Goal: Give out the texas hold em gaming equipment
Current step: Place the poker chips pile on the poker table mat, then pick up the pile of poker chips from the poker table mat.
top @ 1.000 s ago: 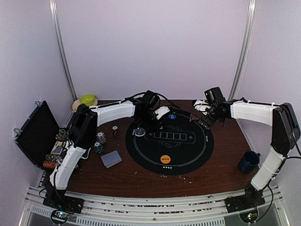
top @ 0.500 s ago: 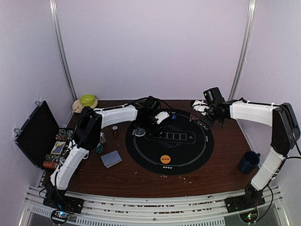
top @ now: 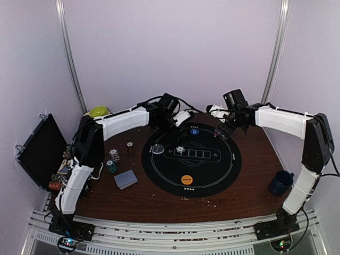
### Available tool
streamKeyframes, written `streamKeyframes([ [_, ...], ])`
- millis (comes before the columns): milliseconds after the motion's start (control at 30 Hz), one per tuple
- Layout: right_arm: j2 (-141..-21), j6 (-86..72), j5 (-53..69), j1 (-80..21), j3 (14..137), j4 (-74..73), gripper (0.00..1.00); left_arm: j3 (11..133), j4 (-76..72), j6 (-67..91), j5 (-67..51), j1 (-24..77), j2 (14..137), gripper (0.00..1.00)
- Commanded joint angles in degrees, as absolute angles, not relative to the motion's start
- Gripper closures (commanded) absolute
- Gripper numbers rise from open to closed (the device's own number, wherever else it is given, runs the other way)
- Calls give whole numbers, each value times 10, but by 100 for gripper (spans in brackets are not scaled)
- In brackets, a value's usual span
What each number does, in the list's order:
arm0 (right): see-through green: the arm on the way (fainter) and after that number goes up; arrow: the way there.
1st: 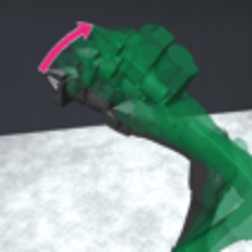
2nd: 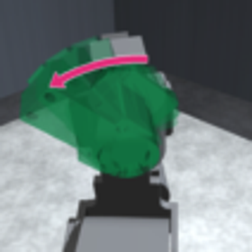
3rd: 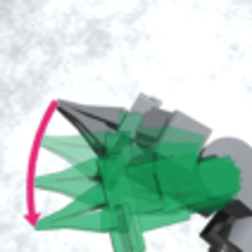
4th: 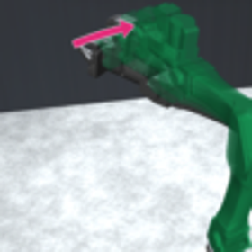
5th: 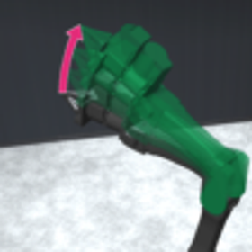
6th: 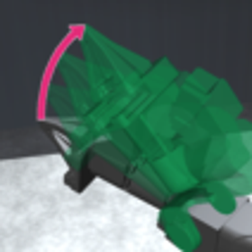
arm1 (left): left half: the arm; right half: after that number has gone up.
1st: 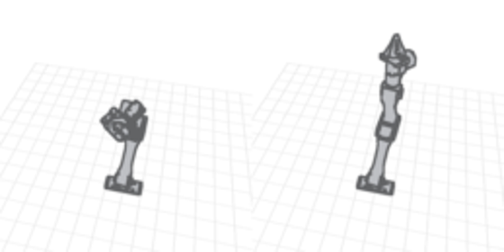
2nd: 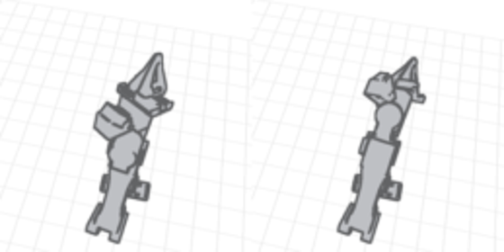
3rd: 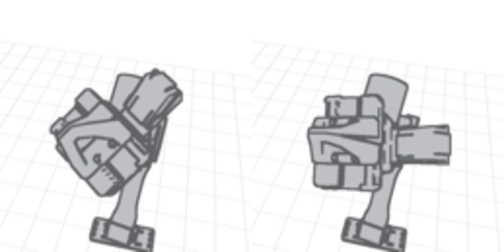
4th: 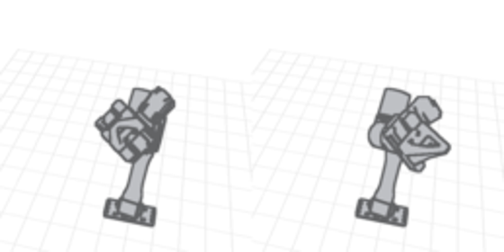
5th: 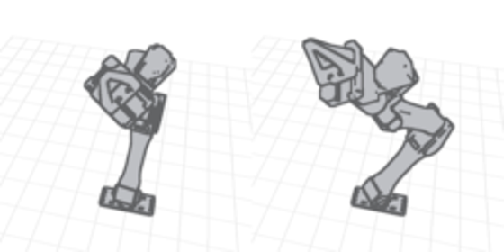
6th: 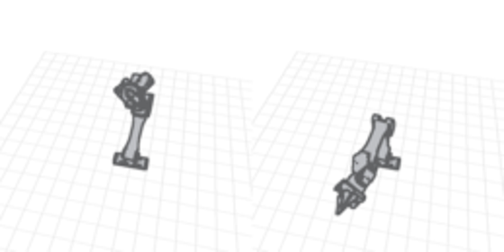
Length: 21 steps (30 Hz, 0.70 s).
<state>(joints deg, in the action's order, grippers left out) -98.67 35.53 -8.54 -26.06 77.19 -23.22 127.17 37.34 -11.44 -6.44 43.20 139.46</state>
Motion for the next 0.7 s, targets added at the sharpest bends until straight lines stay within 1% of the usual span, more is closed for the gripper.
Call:
streamKeyframes([
  [0,-1036,332,-55,-296,852,-285,0,1217,345,-127,-34,415,1260,2],
  [100,-1069,329,-54,-331,900,-299,0,1095,289,-129,-19,389,1175,2],
  [267,-1149,302,-42,-395,997,-322,0,911,215,-136,-22,314,1045,2],
  [367,-1200,265,-11,-415,1054,-336,0,842,199,-166,-16,271,987,2],
  [467,-1258,222,20,-422,1113,-359,0,787,189,-199,14,246,948,2],
  [567,-1302,191,14,-422,1145,-366,1,735,165,-212,52,239,917,2],
  [667,-1343,171,1,-422,1181,-381,3,688,142,-210,41,226,885,2],
])
